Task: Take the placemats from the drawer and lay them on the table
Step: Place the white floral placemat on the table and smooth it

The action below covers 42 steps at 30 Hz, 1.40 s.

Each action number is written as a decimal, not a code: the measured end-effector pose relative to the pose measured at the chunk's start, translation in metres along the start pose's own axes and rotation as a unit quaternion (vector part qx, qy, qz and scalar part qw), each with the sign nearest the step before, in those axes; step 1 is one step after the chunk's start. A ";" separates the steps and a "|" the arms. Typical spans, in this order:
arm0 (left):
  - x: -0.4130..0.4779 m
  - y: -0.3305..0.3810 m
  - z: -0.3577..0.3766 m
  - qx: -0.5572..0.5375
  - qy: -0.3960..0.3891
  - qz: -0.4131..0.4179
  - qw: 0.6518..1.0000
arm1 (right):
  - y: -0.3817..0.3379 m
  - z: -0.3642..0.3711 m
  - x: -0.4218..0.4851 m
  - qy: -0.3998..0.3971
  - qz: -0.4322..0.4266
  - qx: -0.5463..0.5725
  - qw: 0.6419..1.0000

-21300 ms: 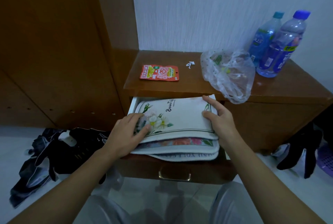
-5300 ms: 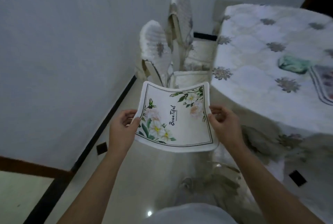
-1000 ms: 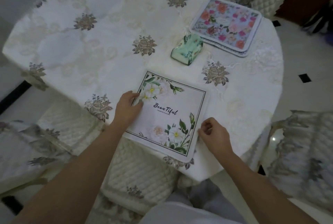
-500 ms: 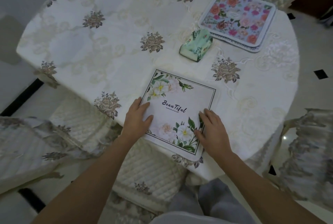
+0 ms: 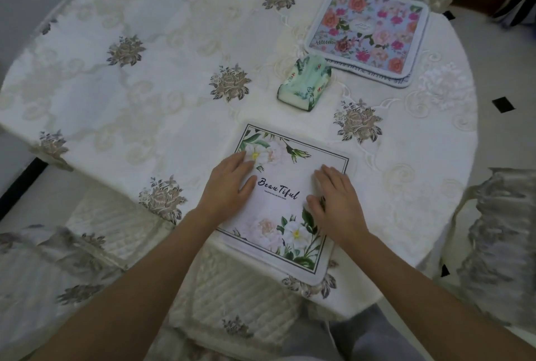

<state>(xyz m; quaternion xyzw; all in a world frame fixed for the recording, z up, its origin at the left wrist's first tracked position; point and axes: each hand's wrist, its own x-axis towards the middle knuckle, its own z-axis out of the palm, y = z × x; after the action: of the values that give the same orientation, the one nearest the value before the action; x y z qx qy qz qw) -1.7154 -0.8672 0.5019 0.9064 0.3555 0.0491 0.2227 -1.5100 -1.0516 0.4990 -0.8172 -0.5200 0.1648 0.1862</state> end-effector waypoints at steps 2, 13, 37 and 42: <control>0.024 0.007 0.001 0.023 -0.016 0.052 0.998 | -0.005 0.001 0.021 -0.005 0.000 0.002 1.000; 0.077 0.007 0.018 0.115 -0.049 0.170 0.978 | -0.009 0.021 0.060 -0.027 -0.016 -0.068 0.997; 0.077 -0.012 0.005 0.139 -0.072 0.157 0.975 | 0.000 0.016 0.057 -0.034 -0.008 -0.097 0.995; 0.064 -0.027 -0.013 0.125 -0.064 0.110 0.984 | 0.026 0.000 0.030 -0.020 0.011 -0.082 0.996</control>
<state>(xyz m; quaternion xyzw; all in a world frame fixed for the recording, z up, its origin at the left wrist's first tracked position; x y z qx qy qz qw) -1.6880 -0.8022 0.4973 0.9620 0.2419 -0.0295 0.1228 -1.4774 -1.0346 0.4842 -0.8317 -0.5266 0.1401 0.1068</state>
